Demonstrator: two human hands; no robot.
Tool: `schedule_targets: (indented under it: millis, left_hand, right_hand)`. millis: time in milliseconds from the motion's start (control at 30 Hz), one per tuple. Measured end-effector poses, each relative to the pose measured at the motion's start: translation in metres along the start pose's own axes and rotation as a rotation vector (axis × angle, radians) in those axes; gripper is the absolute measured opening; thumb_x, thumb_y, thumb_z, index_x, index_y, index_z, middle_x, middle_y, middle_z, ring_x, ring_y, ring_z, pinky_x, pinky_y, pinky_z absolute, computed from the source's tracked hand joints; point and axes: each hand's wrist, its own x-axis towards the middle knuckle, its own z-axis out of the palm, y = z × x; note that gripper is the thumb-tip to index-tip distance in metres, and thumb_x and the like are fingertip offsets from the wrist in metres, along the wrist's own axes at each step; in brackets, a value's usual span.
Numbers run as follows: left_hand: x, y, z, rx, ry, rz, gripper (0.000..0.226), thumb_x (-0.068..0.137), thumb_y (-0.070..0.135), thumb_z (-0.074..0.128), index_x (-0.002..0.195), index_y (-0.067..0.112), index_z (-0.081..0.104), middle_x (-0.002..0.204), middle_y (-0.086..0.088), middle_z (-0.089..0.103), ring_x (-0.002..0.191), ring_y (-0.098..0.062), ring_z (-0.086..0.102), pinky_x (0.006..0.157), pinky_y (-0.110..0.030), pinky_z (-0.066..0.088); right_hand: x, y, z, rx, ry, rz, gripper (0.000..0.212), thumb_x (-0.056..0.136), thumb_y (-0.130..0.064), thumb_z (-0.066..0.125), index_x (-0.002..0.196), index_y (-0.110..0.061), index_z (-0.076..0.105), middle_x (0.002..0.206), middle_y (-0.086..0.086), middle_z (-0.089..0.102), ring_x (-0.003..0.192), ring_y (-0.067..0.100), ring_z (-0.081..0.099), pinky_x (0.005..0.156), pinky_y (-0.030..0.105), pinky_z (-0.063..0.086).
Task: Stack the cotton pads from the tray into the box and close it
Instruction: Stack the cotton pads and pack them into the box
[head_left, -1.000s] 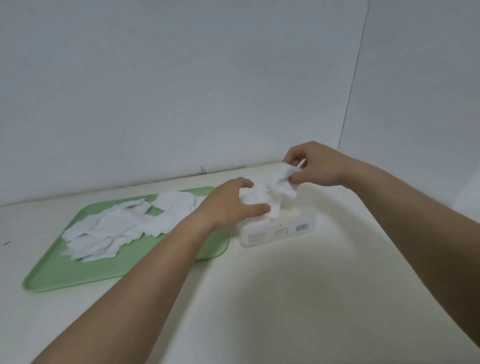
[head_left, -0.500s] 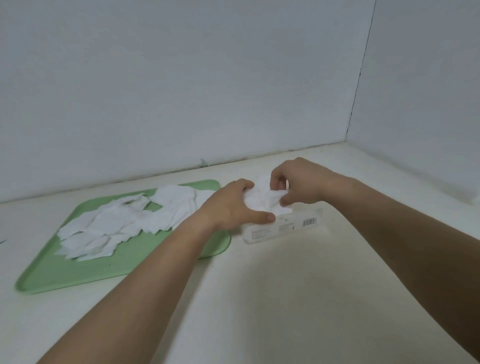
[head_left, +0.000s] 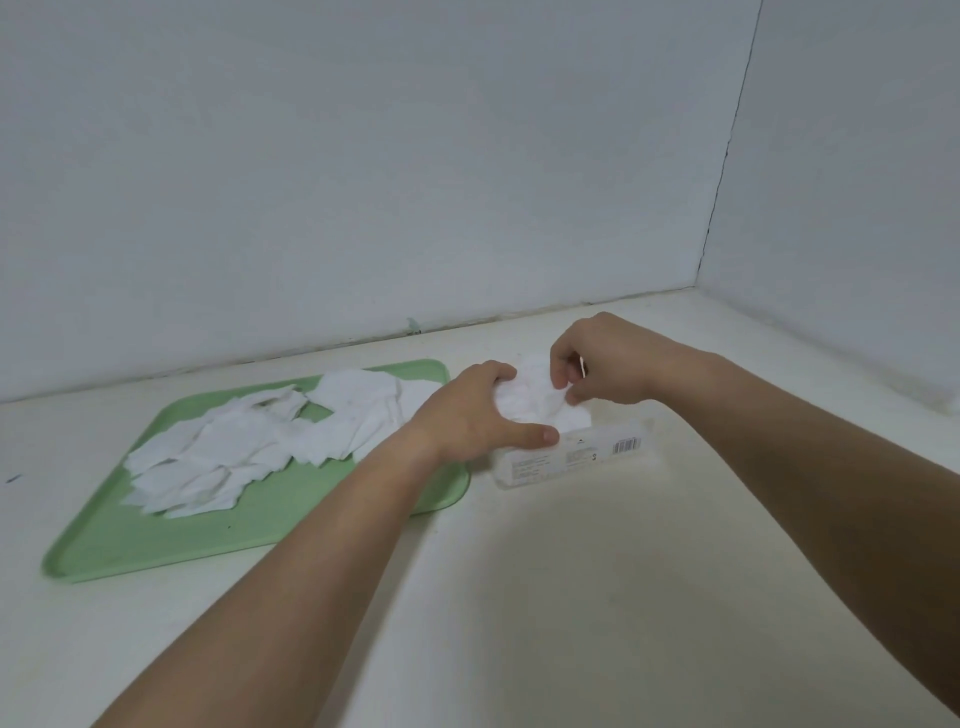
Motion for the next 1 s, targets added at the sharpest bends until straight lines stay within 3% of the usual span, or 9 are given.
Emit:
schedule_targets:
  millis: [200, 300, 400, 500, 600, 767, 900, 1000]
  left_hand:
    - [-0.002, 0.001, 0.001, -0.021, 0.0, -0.022, 0.104, 0.063, 0.061, 0.087, 0.149, 0.027, 0.039, 0.148, 0.01, 0.045, 0.132, -0.012, 0.046, 0.103, -0.029, 0.04]
    - [-0.007, 0.004, 0.002, 0.021, 0.025, -0.017, 0.106, 0.063, 0.068, 0.082, 0.15, 0.028, 0.038, 0.148, 0.01, 0.046, 0.138, -0.018, 0.042, 0.114, -0.039, 0.035]
    - [-0.015, 0.011, 0.001, 0.075, 0.063, 0.012, 0.098, 0.074, 0.062, 0.078, 0.153, 0.025, 0.033, 0.154, 0.008, 0.041, 0.144, -0.019, 0.033, 0.121, -0.045, 0.023]
    - [-0.018, 0.007, -0.004, 0.004, 0.084, 0.031, 0.1, 0.071, 0.066, 0.078, 0.153, 0.028, 0.034, 0.156, 0.009, 0.041, 0.145, -0.019, 0.035, 0.118, -0.042, 0.031]
    - [-0.025, 0.0, -0.015, -0.068, 0.118, 0.042, 0.09, 0.078, 0.061, 0.075, 0.152, 0.027, 0.037, 0.155, 0.011, 0.041, 0.143, -0.014, 0.038, 0.108, -0.029, 0.034]
    - [-0.042, -0.025, -0.042, -0.129, 0.27, 0.043, 0.061, 0.088, 0.052, 0.069, 0.139, 0.024, 0.052, 0.137, 0.01, 0.057, 0.129, -0.008, 0.051, 0.099, -0.023, 0.035]
    - [-0.06, -0.059, -0.069, -0.196, 0.426, -0.007, 0.042, 0.091, 0.04, 0.07, 0.127, 0.022, 0.059, 0.116, 0.01, 0.066, 0.112, -0.008, 0.061, 0.093, -0.025, 0.043]
    - [-0.071, -0.088, -0.09, -0.215, 0.509, -0.064, 0.031, 0.092, 0.034, 0.068, 0.121, 0.023, 0.062, 0.105, 0.013, 0.066, 0.1, -0.006, 0.064, 0.086, -0.023, 0.049]
  right_hand:
    - [-0.003, -0.007, 0.007, 0.021, 0.018, 0.051, 0.024, 0.076, -0.012, 0.083, 0.084, -0.024, 0.063, 0.081, -0.01, 0.058, 0.07, 0.008, 0.056, 0.061, 0.025, 0.044]
    - [-0.007, -0.01, -0.002, 0.003, 0.006, 0.058, 0.027, 0.073, -0.018, 0.085, 0.089, -0.026, 0.064, 0.088, -0.01, 0.061, 0.074, 0.008, 0.058, 0.065, 0.029, 0.049]
    - [-0.013, -0.014, -0.013, -0.019, 0.014, 0.044, 0.031, 0.07, -0.027, 0.087, 0.092, -0.028, 0.066, 0.091, -0.012, 0.062, 0.076, 0.005, 0.057, 0.067, 0.03, 0.048]
    - [-0.016, -0.021, -0.022, 0.001, 0.035, 0.034, 0.031, 0.07, -0.033, 0.088, 0.092, -0.029, 0.066, 0.091, -0.011, 0.063, 0.077, 0.008, 0.059, 0.068, 0.03, 0.049]
    - [-0.014, -0.032, -0.026, 0.038, 0.069, 0.011, 0.023, 0.075, -0.036, 0.083, 0.089, -0.029, 0.067, 0.09, -0.009, 0.065, 0.076, 0.01, 0.061, 0.068, 0.031, 0.05]
    - [-0.005, -0.068, -0.024, 0.182, 0.182, -0.09, 0.009, 0.083, -0.033, 0.075, 0.081, -0.027, 0.068, 0.083, -0.011, 0.067, 0.073, 0.003, 0.061, 0.069, 0.026, 0.05]
    - [0.012, -0.109, -0.008, 0.263, 0.204, -0.202, 0.009, 0.08, -0.022, 0.077, 0.08, -0.028, 0.07, 0.072, -0.015, 0.063, 0.063, -0.001, 0.056, 0.061, 0.015, 0.044]
    - [0.03, -0.134, 0.008, 0.309, 0.189, -0.215, 0.01, 0.081, -0.016, 0.075, 0.08, -0.025, 0.071, 0.073, -0.011, 0.067, 0.064, 0.001, 0.06, 0.064, 0.016, 0.048]
